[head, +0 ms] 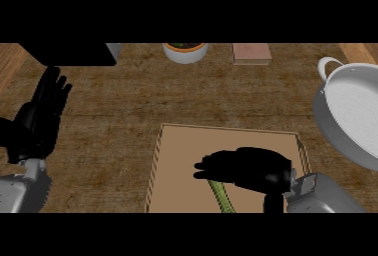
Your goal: Pick the squash from the tray and place it in the pot
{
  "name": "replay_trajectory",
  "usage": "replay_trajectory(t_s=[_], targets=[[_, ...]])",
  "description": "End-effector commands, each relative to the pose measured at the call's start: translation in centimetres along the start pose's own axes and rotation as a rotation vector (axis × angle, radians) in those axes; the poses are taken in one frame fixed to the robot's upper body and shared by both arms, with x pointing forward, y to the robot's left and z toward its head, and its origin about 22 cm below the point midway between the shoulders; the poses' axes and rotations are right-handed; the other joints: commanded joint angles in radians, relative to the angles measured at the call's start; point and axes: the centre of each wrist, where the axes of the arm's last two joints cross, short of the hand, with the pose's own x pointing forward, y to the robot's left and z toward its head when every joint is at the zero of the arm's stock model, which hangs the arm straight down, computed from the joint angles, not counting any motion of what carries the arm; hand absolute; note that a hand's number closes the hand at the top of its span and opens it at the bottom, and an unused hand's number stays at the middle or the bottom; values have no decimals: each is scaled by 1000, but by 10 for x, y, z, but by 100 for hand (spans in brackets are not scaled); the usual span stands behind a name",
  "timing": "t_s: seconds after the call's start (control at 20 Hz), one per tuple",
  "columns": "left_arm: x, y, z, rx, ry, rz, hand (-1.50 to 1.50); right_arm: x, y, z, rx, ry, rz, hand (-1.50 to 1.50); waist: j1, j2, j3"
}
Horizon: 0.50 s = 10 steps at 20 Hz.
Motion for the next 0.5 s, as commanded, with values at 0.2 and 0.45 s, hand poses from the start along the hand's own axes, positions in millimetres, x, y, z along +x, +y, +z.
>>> replay_trajectory(t_s=[0.2,0.45], targets=[[0,4,1,6,4,5,0,-4,32,-20,-21,109,60,-150,3,1,0],[-11,13,11,13,-6,-4,0,-13,24,-3,-17,71,51,-150,2,0,0]])
